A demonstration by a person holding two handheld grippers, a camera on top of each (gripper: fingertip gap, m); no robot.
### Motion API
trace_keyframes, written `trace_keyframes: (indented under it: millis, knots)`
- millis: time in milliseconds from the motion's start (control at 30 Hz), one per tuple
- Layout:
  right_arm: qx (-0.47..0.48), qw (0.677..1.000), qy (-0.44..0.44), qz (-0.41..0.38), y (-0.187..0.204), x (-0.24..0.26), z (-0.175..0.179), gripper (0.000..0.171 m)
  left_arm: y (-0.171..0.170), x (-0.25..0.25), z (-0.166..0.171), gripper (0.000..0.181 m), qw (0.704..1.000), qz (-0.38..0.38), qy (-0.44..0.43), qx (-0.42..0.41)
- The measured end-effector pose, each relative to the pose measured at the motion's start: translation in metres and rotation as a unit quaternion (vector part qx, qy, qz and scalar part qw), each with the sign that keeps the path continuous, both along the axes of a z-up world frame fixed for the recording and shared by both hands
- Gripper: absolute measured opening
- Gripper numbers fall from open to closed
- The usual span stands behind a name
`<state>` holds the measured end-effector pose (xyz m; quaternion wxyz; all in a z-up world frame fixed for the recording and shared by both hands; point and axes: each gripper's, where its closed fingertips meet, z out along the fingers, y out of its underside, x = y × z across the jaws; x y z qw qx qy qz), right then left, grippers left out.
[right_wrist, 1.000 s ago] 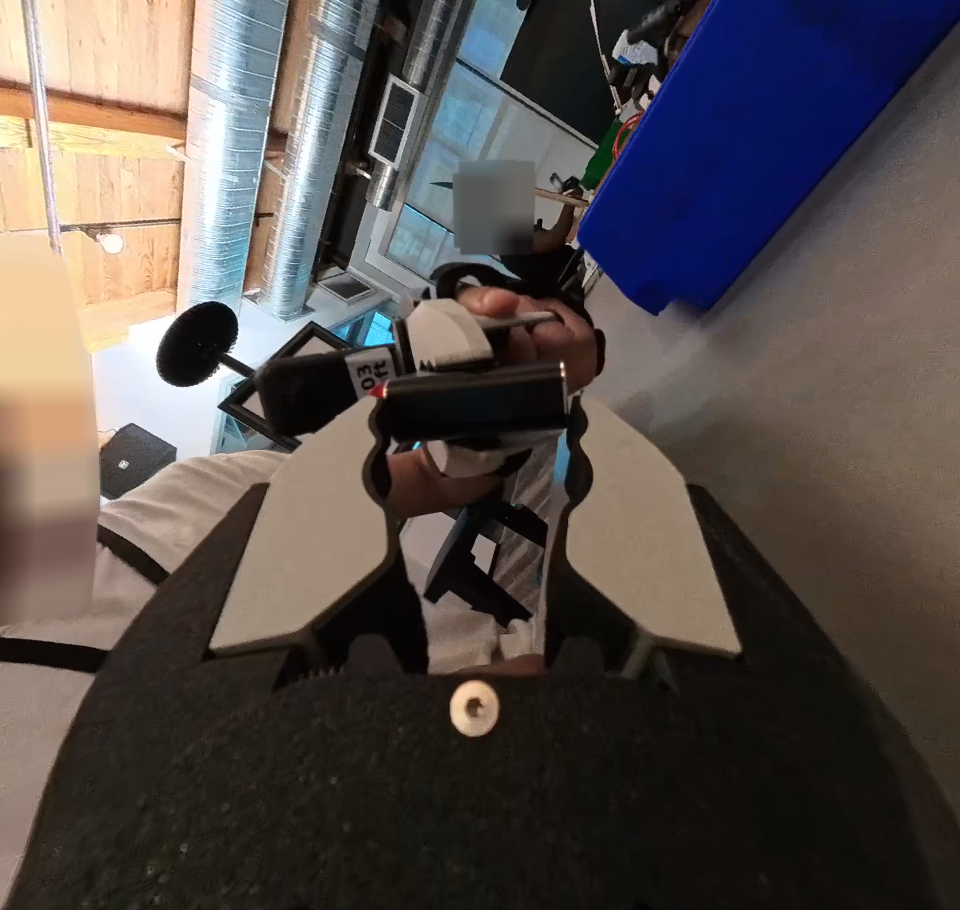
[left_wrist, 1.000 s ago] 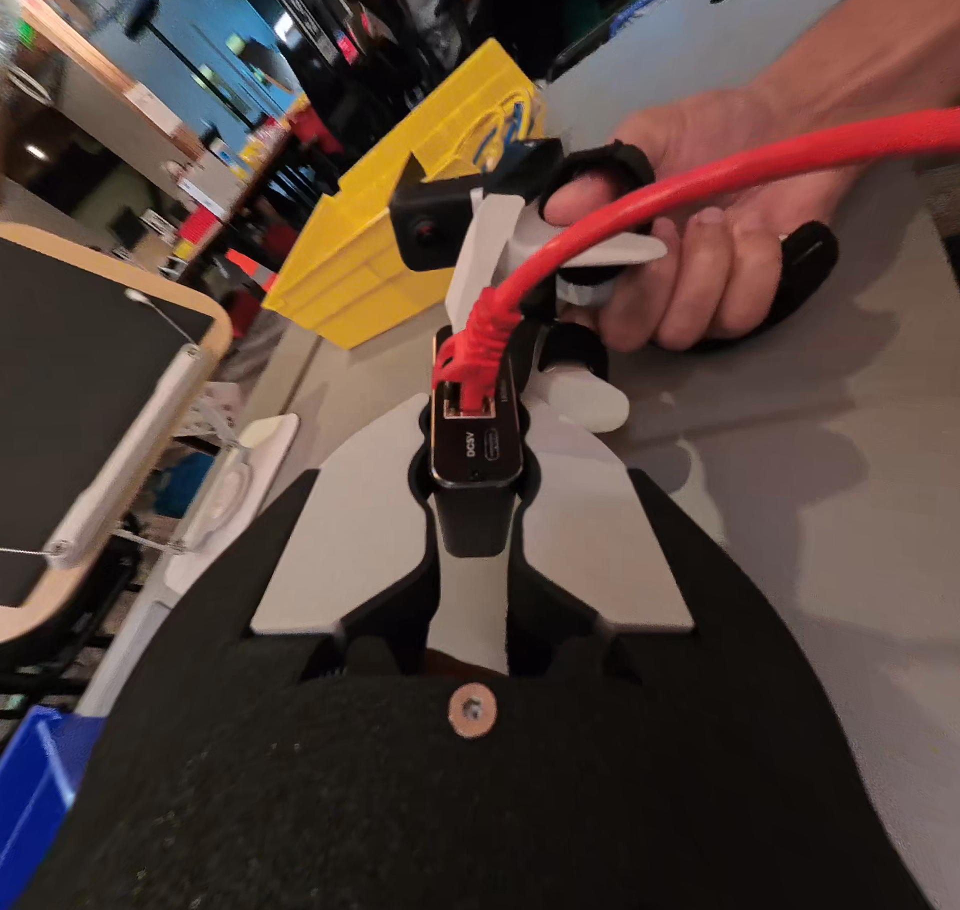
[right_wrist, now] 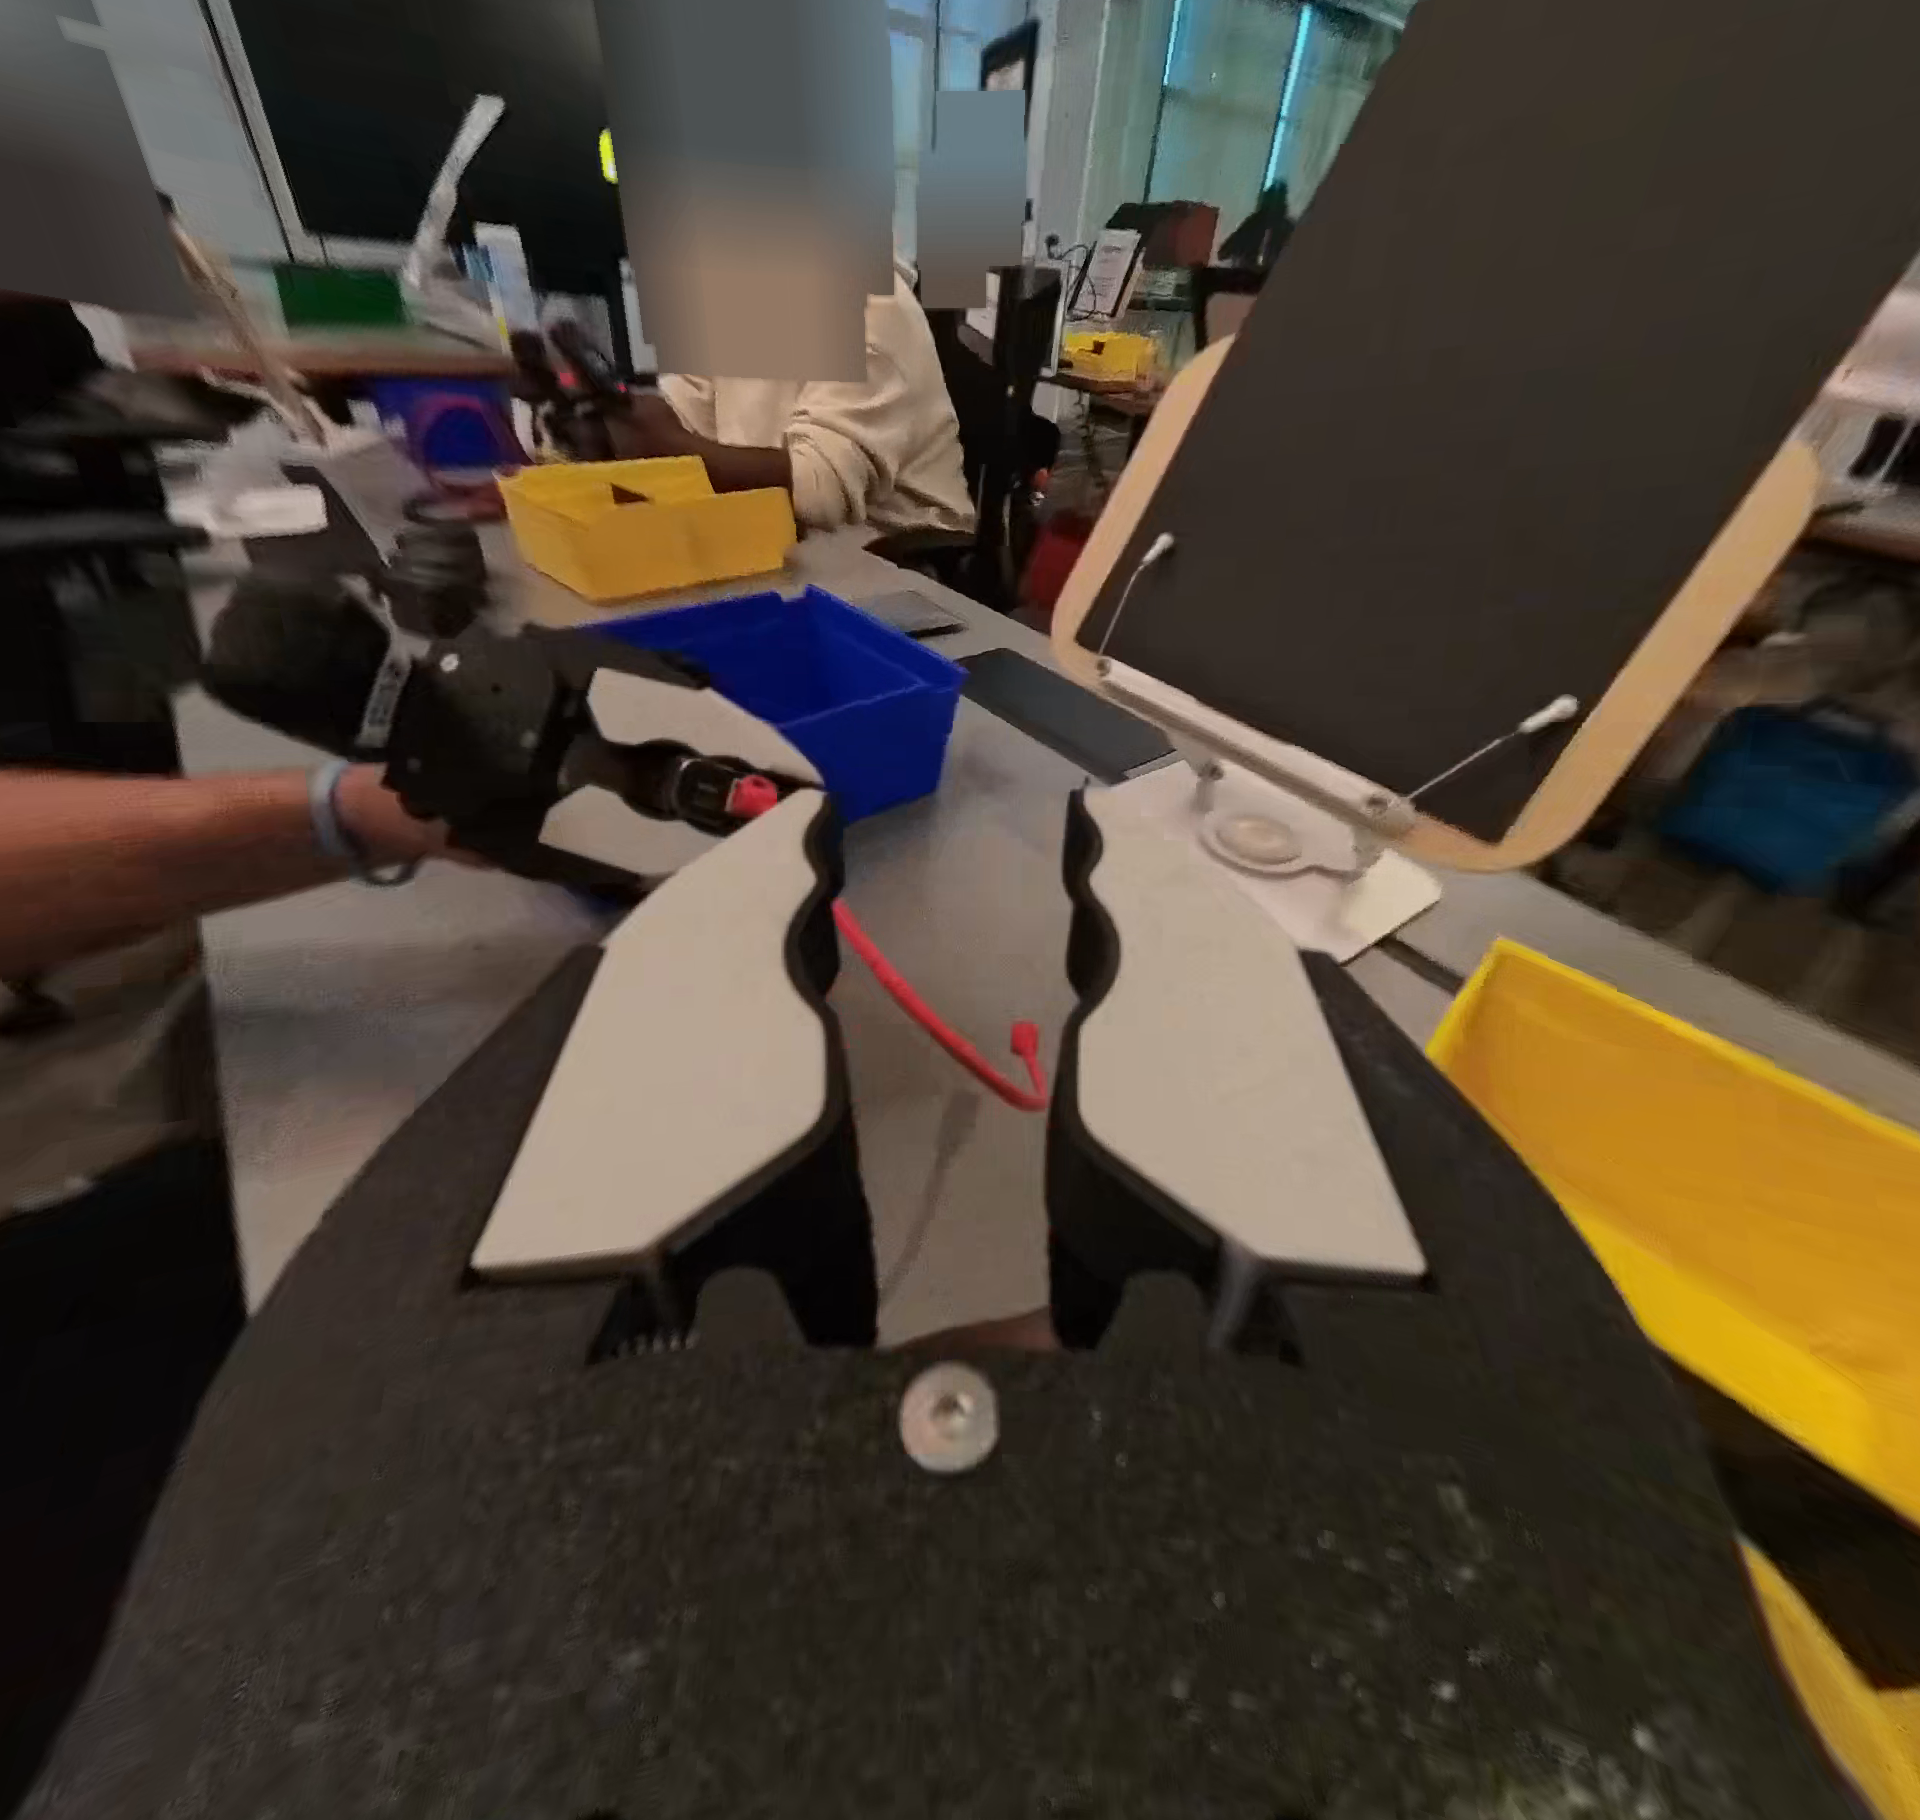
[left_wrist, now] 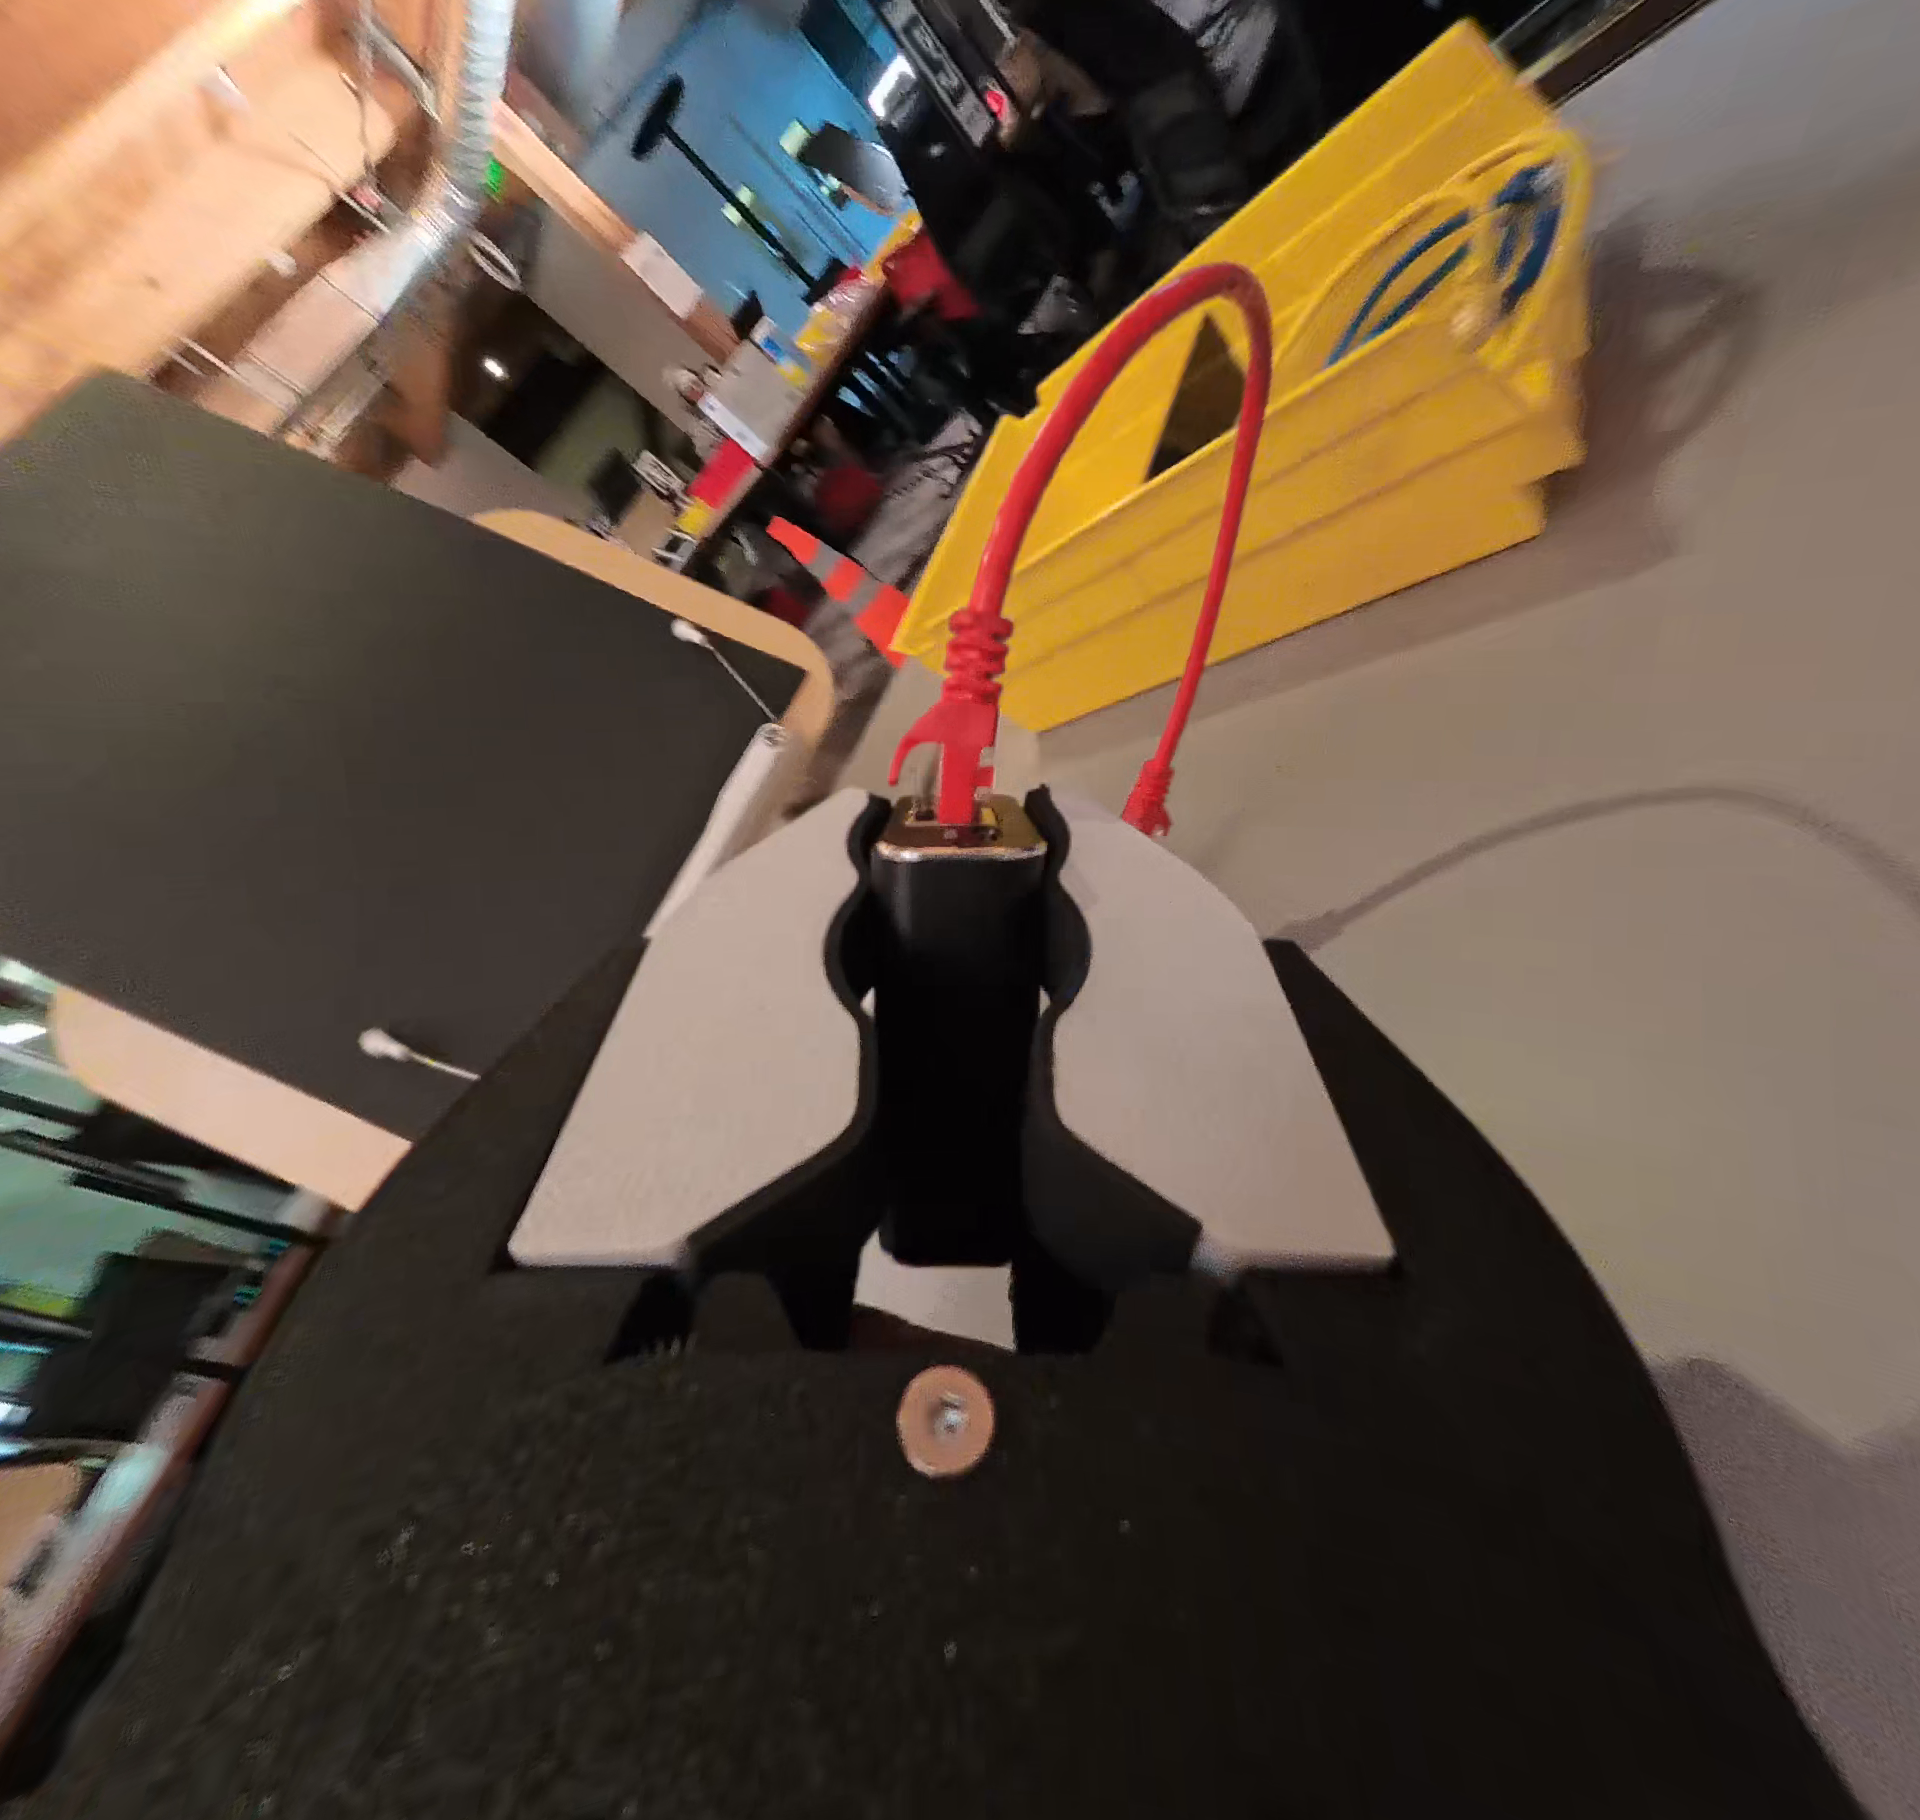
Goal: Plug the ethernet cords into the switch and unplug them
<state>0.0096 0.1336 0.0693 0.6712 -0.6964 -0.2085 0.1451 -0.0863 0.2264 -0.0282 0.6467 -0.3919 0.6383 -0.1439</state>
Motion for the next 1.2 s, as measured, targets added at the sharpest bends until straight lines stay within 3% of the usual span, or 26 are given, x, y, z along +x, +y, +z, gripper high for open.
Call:
trace_keyframes:
  millis: [67,133,267,500,600,733,900,967,1133,1200]
  knots:
    - [0.01,0.995,-0.101,0.015,0.001,-0.016,-0.011,0.041,0.021,0.018,-0.004,0.026,0.998,0.006,-0.007,0.061]
    - [-0.008,0.98,-0.198,0.025,0.016,-0.033,-0.046,0.042,0.032,0.035,-0.012,0.026,0.994,0.002,-0.004,0.111]
    - [-0.02,0.923,-0.384,0.002,0.056,-0.037,-0.109,0.038,0.035,0.056,-0.038,0.026,0.988,-0.019,0.009,0.153]
    - [-0.026,0.866,-0.492,0.086,0.098,-0.049,-0.153,0.03,0.024,0.058,-0.067,0.026,0.989,-0.031,-0.002,0.147]
    - [0.007,0.842,-0.529,0.102,0.104,-0.053,-0.161,0.015,0.025,0.058,-0.074,0.026,0.992,-0.03,0.01,0.121]
    - [0.024,0.838,-0.539,0.077,0.108,-0.056,-0.16,0.014,0.034,0.054,-0.081,0.026,0.996,0.011,0.03,0.087]
    - [0.041,0.785,-0.618,0.02,0.11,-0.061,-0.164,0.014,0.045,0.05,-0.093,0.026,0.993,0.069,0.07,0.065]
    - [0.017,0.792,-0.609,0.019,0.109,-0.06,-0.167,0.015,0.044,0.05,-0.096,0.027,0.992,0.072,0.082,0.068]
    - [-0.023,0.902,-0.414,0.125,0.092,-0.073,-0.159,0.017,0.037,0.051,-0.093,0.027,0.992,0.05,0.075,0.087]
    - [-0.007,0.9,-0.411,0.145,0.089,-0.072,-0.155,0.021,0.031,0.053,-0.096,0.027,0.993,0.034,0.079,0.077]
